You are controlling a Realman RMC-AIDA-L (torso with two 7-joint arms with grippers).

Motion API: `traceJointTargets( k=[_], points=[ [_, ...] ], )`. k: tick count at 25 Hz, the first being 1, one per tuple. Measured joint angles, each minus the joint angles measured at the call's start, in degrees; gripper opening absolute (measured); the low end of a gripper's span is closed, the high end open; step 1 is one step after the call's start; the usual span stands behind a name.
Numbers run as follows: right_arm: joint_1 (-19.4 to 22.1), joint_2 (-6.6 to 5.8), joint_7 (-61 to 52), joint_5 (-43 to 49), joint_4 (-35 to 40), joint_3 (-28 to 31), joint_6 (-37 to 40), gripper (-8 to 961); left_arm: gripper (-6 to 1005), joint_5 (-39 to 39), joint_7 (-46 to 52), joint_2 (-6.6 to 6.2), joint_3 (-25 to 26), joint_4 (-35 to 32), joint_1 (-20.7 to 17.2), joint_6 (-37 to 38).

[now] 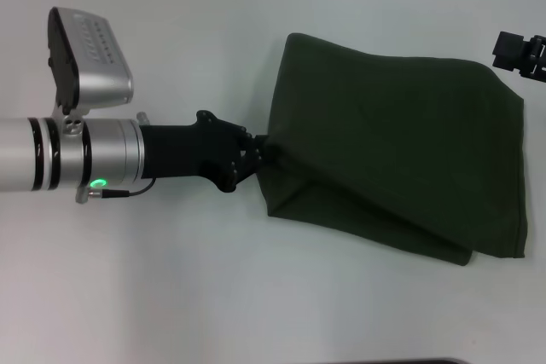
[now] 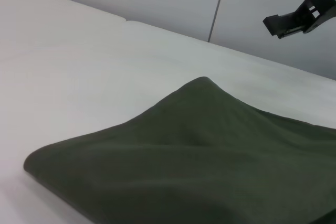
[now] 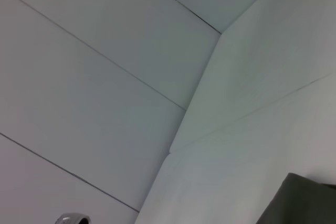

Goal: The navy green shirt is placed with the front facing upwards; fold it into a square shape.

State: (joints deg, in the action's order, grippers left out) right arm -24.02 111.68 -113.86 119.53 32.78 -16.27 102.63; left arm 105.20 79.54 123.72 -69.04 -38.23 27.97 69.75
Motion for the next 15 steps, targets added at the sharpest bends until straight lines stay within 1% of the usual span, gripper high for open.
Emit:
traceJointTargets(
  k=[7,9,15],
  points=[
    [-0.1,0.01,-0.2,0.0,0.0,0.0,-0.2,748,82,0.0,0.6,-0.16,0.4,0.0,1.3,-1.0],
    [-0.1,0.00,-0.2,0.0,0.0,0.0,-0.3,748,82,0.0,1.0,-0.22,1.3,0.1,1.9,-1.6],
    [-0.1,0.01,-0.2,0.0,0.0,0.0,-0.3,748,81,0.0,1.3,-0.24,3.2,0.0,2.0,-1.9]
  ],
)
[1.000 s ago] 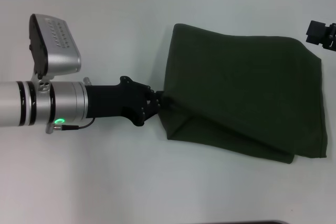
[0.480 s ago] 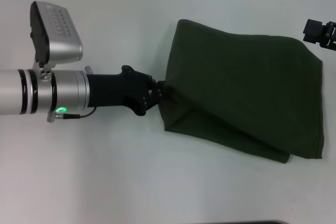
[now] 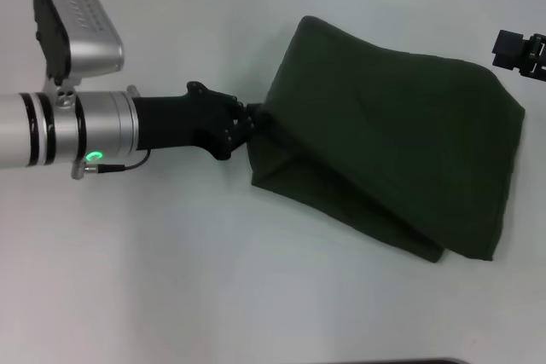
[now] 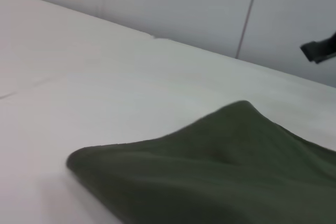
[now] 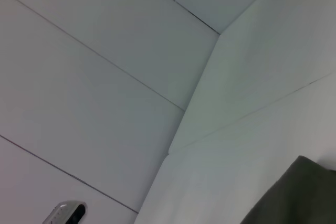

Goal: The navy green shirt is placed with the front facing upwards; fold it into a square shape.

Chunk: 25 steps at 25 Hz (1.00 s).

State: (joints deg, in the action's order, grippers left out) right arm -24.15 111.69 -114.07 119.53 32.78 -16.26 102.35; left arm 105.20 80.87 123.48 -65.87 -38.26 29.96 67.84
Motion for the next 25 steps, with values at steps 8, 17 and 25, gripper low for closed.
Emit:
traceJointTargets(
  k=[8,17,25],
  points=[
    [0.0,-0.04,-0.1,0.0,0.0,0.0,0.0,749,79,0.0,1.2,-0.40,1.0,0.0,0.1,-1.0],
    [-0.3,-0.29,-0.1,0.0,0.0,0.0,0.0,749,79,0.0,1.4,-0.72,4.1,-0.1,-0.4,-1.9],
    [-0.7,-0.36,-0.1,0.0,0.0,0.0,0.0,749,77,0.0,1.5,-0.87,5.1,-0.5,-1.6,-1.9]
  ],
)
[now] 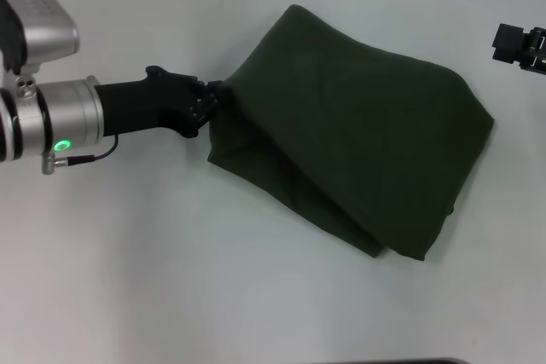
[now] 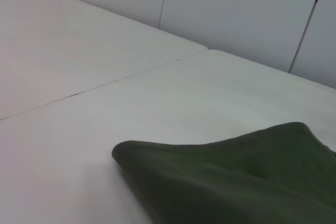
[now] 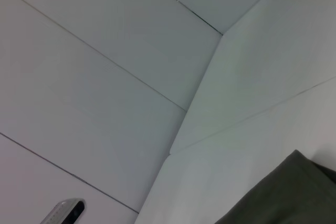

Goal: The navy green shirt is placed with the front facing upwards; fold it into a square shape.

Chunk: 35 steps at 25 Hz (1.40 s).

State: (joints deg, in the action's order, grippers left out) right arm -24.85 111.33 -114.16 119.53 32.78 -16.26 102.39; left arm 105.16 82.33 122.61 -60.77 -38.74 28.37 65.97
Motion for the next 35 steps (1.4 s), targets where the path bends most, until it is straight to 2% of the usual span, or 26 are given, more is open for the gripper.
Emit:
traceJointTargets(
  k=[4,9,15,27,35],
  points=[
    [-0.1,-0.10,0.0,0.0,0.0,0.0,0.0,749,78,0.1,0.0,0.03,0.7,-1.8,-2.1,2.6],
    [-0.6,-0.20,-0.1,0.0,-0.1,-0.1,-0.1,749,79,1.5,0.0,1.21,2.9,-5.8,-5.9,7.3],
    [-1.4,-0.35,-0.2,0.0,-0.1,-0.8,-0.1,748,80,1.5,0.0,1.70,3.7,-6.6,-8.9,9.4],
    [-2.3,-0.48,-0.3,0.1,-0.1,-2.9,-0.4,749,82,3.5,-0.9,1.68,6.1,-6.4,-11.4,18.9],
    [-2.3,-0.44,-0.4,0.1,-0.1,-3.1,-0.5,749,83,4.7,-2.2,1.52,10.0,-5.4,-12.5,18.5]
  ],
)
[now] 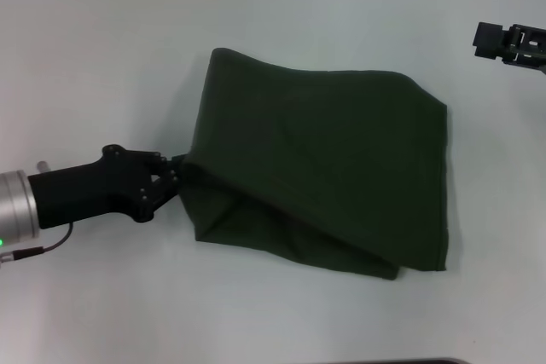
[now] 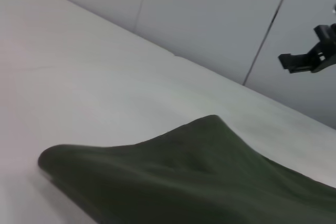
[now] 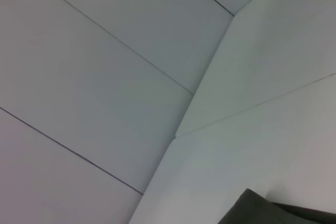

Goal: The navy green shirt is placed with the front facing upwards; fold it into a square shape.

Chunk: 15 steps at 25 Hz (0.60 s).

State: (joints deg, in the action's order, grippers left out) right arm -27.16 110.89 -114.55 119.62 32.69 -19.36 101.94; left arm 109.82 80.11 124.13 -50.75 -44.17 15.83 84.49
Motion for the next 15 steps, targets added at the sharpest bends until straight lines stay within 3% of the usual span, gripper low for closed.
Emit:
traceJointTargets(
  k=[15],
  points=[
    [-0.1,0.01,-0.2,0.0,0.0,-0.5,0.0,748,85,4.7,-0.1,-0.15,1.1,-0.2,-0.1,4.2]
  ],
)
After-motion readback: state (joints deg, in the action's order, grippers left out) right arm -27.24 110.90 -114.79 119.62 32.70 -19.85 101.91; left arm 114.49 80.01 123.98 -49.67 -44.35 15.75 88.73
